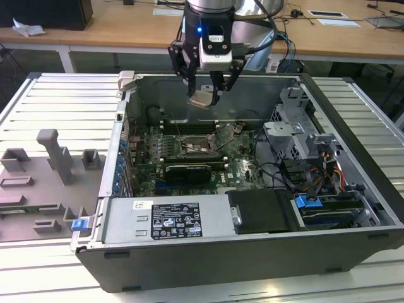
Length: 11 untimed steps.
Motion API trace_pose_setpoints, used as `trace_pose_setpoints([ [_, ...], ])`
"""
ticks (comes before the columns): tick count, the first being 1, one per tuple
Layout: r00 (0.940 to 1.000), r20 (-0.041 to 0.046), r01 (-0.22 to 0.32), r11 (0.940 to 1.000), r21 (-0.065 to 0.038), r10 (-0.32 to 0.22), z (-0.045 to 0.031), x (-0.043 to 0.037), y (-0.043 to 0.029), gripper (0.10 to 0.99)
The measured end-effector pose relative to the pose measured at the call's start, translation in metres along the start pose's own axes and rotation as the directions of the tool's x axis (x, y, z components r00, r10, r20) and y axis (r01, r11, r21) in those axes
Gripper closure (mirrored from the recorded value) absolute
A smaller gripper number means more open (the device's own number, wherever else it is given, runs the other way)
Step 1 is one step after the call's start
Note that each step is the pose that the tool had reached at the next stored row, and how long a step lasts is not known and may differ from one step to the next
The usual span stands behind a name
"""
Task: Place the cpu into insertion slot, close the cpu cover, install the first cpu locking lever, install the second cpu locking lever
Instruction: 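Place the cpu into insertion slot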
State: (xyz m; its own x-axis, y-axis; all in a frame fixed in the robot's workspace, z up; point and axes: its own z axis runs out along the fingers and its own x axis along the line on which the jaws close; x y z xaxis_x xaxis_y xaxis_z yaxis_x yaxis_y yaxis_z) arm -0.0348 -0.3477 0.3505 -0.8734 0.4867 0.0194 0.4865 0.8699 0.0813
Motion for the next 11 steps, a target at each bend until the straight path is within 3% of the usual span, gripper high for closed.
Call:
trace_pose_setpoints([
  [11,0.9963,0.007,-0.085,0.9963,-0.002,0.085,0.0037,0.0,-0.0003,0.549],
])
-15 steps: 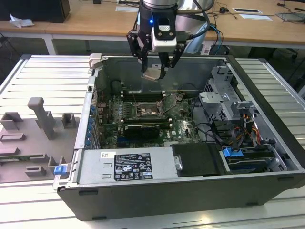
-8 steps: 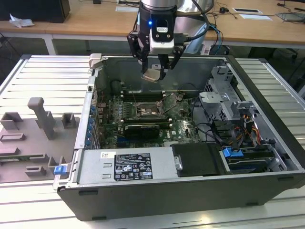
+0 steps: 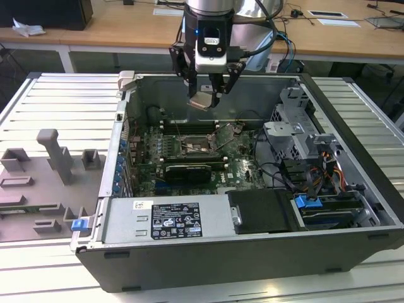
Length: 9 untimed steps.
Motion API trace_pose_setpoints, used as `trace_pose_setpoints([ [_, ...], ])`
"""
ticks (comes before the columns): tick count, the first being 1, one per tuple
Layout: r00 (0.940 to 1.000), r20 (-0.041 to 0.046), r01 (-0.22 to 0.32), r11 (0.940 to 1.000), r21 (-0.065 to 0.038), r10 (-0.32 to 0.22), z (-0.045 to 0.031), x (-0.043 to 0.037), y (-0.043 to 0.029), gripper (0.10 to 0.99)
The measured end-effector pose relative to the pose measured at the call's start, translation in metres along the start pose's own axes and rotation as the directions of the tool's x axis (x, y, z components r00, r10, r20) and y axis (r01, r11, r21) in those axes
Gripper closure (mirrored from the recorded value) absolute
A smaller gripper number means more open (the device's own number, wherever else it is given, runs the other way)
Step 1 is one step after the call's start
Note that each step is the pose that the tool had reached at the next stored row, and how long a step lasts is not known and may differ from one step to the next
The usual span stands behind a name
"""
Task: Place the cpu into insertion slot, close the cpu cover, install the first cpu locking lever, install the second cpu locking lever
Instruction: 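Place the cpu into insertion slot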
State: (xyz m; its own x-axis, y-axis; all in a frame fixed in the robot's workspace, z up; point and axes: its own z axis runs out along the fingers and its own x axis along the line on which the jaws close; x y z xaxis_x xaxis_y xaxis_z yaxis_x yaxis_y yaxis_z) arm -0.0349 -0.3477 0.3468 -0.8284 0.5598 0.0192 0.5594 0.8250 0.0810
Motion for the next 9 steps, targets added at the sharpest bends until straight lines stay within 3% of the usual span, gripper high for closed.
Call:
trace_pose_setpoints([
  [9,0.997,0.0062,-0.077,0.9971,-0.002,0.077,0.0016,0.0,-0.0002,0.549],
])
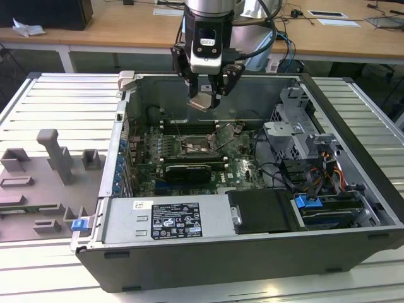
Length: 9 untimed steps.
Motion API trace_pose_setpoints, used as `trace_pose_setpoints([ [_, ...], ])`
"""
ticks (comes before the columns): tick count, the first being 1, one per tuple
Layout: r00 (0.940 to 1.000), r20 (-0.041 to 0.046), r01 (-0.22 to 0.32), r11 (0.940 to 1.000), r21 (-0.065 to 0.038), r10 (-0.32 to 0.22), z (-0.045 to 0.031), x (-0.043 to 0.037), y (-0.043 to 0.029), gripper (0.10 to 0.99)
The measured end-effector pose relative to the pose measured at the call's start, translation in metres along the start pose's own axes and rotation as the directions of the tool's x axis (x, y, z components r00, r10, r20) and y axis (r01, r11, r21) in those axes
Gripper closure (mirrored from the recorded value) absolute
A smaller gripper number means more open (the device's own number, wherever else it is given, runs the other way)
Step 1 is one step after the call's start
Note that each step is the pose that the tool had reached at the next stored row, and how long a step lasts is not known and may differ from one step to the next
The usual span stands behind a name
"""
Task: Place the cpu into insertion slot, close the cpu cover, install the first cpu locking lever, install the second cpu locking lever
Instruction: 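Place the cpu into insertion slot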
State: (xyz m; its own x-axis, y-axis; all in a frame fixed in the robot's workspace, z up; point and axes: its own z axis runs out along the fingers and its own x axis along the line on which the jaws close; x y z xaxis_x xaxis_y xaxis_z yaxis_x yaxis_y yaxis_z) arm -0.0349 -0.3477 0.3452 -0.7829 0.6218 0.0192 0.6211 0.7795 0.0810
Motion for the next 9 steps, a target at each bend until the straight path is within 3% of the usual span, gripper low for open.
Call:
trace_pose_setpoints([
  [4,0.9994,0.003,-0.035,0.9994,-0.001,0.035,0.0006,0.0,0.0,0.549],
  [9,0.9944,0.0086,-0.105,0.9944,-0.002,0.105,0.0021,0.0002,-0.0003,0.549],
])
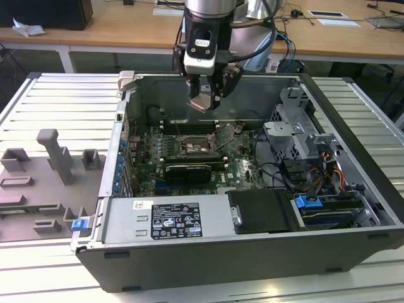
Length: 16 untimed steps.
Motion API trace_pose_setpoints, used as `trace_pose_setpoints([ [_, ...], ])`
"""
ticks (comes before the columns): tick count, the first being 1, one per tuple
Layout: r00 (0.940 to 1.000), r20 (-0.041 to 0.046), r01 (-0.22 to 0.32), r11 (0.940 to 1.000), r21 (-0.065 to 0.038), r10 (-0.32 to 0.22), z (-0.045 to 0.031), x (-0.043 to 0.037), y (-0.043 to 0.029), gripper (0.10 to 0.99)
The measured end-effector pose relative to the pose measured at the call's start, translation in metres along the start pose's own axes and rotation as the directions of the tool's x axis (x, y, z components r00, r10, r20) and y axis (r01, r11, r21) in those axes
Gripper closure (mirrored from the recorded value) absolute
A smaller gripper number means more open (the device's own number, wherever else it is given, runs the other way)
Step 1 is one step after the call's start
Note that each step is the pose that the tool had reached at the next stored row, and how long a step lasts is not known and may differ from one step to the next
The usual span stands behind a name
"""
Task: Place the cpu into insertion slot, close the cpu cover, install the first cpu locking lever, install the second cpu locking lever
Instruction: 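Place the cpu into insertion slot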
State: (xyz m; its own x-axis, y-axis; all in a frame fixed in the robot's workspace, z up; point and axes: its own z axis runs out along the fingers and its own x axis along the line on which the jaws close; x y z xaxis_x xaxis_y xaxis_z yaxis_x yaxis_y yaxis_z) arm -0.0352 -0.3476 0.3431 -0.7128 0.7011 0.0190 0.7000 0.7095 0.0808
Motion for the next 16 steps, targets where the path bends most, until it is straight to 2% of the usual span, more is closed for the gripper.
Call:
trace_pose_setpoints([
  [8,0.9983,0.0047,-0.058,0.9983,-0.001,0.058,0.0015,0.0007,-0.0009,0.549],
  [16,0.994,0.0087,-0.109,0.994,-0.003,0.109,0.004,0.0028,-0.0031,0.549],
])
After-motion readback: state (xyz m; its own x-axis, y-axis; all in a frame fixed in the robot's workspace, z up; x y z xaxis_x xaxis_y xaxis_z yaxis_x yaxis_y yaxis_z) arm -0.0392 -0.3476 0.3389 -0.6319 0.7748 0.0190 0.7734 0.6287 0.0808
